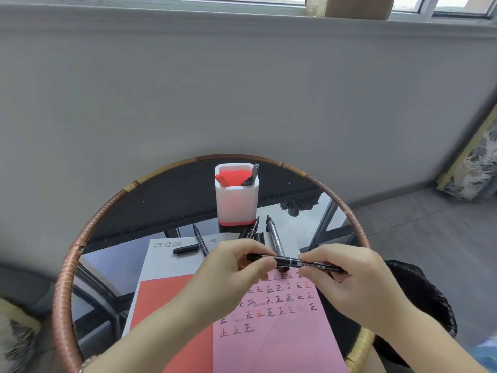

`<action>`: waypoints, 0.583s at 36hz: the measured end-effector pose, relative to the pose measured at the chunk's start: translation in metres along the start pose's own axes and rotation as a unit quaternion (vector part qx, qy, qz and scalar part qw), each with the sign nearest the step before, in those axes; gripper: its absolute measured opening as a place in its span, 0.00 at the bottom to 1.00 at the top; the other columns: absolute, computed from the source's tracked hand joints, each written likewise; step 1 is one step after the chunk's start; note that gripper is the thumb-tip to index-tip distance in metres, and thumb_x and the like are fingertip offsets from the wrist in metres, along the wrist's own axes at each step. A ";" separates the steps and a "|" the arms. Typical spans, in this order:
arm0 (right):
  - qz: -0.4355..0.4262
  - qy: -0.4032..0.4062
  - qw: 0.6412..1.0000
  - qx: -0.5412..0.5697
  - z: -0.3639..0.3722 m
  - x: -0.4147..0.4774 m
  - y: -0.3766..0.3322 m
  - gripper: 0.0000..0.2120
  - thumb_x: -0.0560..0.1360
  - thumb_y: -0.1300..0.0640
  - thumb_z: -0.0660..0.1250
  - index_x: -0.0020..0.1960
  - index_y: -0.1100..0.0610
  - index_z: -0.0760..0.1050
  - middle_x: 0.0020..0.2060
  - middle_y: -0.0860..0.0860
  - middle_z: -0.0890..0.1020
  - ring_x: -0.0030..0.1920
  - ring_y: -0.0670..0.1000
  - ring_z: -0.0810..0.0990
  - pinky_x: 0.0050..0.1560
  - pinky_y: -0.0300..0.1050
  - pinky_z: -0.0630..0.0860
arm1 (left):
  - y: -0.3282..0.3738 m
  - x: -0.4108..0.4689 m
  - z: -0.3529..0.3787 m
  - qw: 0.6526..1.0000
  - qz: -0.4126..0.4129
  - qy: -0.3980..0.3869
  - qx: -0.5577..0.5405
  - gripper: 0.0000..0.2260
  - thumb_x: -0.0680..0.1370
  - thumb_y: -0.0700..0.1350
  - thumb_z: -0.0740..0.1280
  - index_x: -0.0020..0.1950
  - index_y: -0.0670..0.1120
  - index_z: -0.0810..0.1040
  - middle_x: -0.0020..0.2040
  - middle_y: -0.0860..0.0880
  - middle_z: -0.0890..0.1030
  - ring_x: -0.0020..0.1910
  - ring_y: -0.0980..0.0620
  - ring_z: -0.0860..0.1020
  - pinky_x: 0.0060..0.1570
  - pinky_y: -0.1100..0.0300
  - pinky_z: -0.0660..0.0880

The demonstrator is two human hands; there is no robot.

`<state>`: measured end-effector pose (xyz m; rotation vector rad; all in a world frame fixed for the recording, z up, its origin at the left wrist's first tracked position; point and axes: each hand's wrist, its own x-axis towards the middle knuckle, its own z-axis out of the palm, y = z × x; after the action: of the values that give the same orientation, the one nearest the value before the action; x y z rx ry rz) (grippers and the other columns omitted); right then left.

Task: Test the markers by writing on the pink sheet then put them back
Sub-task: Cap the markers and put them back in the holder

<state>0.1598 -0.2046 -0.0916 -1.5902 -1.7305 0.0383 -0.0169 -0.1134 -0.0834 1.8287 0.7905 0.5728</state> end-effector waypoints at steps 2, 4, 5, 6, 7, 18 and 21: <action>0.017 0.003 1.000 0.013 0.001 0.003 -0.002 0.09 0.67 0.44 0.65 0.45 0.46 0.76 0.35 0.41 0.82 0.28 0.45 0.77 0.29 0.38 0.72 | 0.002 -0.001 0.000 1.000 0.020 0.015 0.000 0.06 0.75 0.41 0.67 0.43 0.52 0.81 0.30 0.56 0.78 0.30 0.62 0.74 0.32 0.70 0.68; 0.044 -0.008 0.999 0.031 0.001 0.006 -0.004 0.10 0.67 0.43 0.65 0.45 0.46 0.76 0.34 0.38 0.81 0.28 0.45 0.76 0.30 0.35 0.71 | 0.001 -0.001 -0.001 0.999 0.040 0.029 0.010 0.08 0.75 0.40 0.67 0.42 0.53 0.81 0.31 0.56 0.79 0.31 0.62 0.75 0.32 0.68 0.70; 0.053 -0.018 0.998 0.039 0.001 0.006 -0.004 0.10 0.66 0.43 0.65 0.45 0.45 0.76 0.33 0.38 0.80 0.28 0.45 0.76 0.29 0.34 0.70 | 0.000 -0.001 -0.002 0.998 0.052 0.037 0.015 0.10 0.75 0.40 0.68 0.41 0.55 0.80 0.34 0.56 0.80 0.32 0.59 0.76 0.33 0.64 0.73; 0.059 -0.027 0.997 0.047 0.001 0.007 -0.005 0.10 0.66 0.43 0.65 0.44 0.46 0.77 0.31 0.39 0.80 0.28 0.46 0.75 0.28 0.35 0.70 | -0.001 -0.001 -0.003 0.997 0.066 0.044 0.019 0.12 0.75 0.40 0.68 0.41 0.58 0.80 0.36 0.55 0.81 0.34 0.55 0.77 0.35 0.60 0.75; 0.068 -0.035 0.995 0.063 0.000 0.009 -0.006 0.08 0.67 0.45 0.67 0.42 0.47 0.78 0.30 0.41 0.80 0.27 0.47 0.74 0.28 0.37 0.69 | -0.001 -0.001 -0.005 0.995 0.083 0.050 0.026 0.13 0.74 0.40 0.68 0.40 0.60 0.80 0.37 0.55 0.81 0.35 0.53 0.77 0.37 0.57 0.76; 0.174 -0.119 0.945 0.251 0.021 0.027 0.003 0.11 0.73 0.42 0.61 0.43 0.47 0.78 0.32 0.43 0.81 0.31 0.38 0.74 0.35 0.30 0.70 | 0.009 0.002 -0.013 0.975 0.088 0.166 -0.117 0.03 0.73 0.40 0.68 0.40 0.46 0.78 0.30 0.52 0.80 0.30 0.58 0.77 0.33 0.68 0.74; 0.220 -0.069 0.967 0.112 0.038 0.032 0.021 0.09 0.76 0.44 0.59 0.50 0.47 0.75 0.35 0.41 0.79 0.35 0.39 0.75 0.41 0.35 0.70 | 0.010 0.004 -0.025 0.951 0.148 0.266 -0.060 0.03 0.74 0.47 0.68 0.41 0.52 0.76 0.36 0.54 0.79 0.33 0.57 0.76 0.34 0.68 0.73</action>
<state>0.1596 -0.1546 -0.1125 -1.7993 -1.3810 0.5549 -0.0289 -0.0977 -0.0647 1.7066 0.8092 1.3189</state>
